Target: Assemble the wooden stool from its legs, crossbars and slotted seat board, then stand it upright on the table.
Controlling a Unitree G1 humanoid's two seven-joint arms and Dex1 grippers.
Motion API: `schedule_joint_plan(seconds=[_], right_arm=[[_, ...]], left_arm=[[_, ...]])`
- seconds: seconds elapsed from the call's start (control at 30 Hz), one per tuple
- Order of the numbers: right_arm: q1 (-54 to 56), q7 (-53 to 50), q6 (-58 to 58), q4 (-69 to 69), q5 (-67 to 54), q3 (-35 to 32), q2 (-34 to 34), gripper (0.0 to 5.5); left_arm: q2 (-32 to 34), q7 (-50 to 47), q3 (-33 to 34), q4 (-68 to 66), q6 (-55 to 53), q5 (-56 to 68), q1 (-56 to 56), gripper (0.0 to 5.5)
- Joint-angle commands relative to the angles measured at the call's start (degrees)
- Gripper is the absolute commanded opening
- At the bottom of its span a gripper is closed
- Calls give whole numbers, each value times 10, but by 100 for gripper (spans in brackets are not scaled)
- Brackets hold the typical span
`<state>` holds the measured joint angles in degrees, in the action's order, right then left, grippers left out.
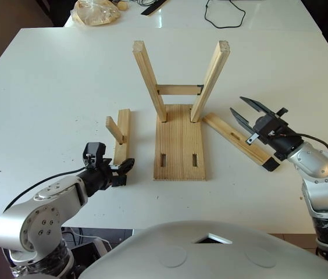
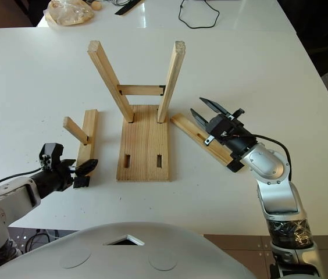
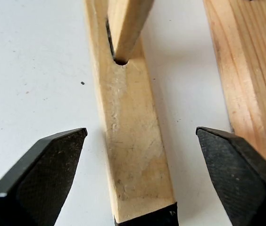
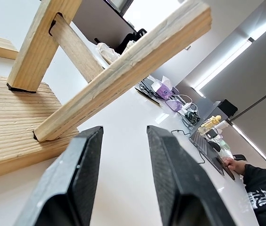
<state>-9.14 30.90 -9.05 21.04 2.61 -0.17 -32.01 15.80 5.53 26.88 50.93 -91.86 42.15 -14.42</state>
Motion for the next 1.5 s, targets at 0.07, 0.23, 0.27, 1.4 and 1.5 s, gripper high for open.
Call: schedule_joint_plan(seconds=[0.07, 0.23, 0.27, 1.4, 1.5], right_arm=[[17, 14, -4, -9, -2, 4, -10, 168], [21, 22, -6, -14, -4, 3, -12, 168], [21, 23, -6, -14, -4, 2, -12, 168], [182, 8, 202, -52, -387, -245, -36, 168], [233, -2, 303, -16, -555, -270, -52, 168]], left_arm=[[3, -8, -42, -18, 26, -46, -28, 381], [36, 13, -72, -60, 111, -84, -64, 301], [48, 19, -78, -71, 133, -94, -70, 282], [179, 171, 2, -223, 517, -55, 281, 203], [207, 214, 3, -199, 464, 81, 350, 203]])
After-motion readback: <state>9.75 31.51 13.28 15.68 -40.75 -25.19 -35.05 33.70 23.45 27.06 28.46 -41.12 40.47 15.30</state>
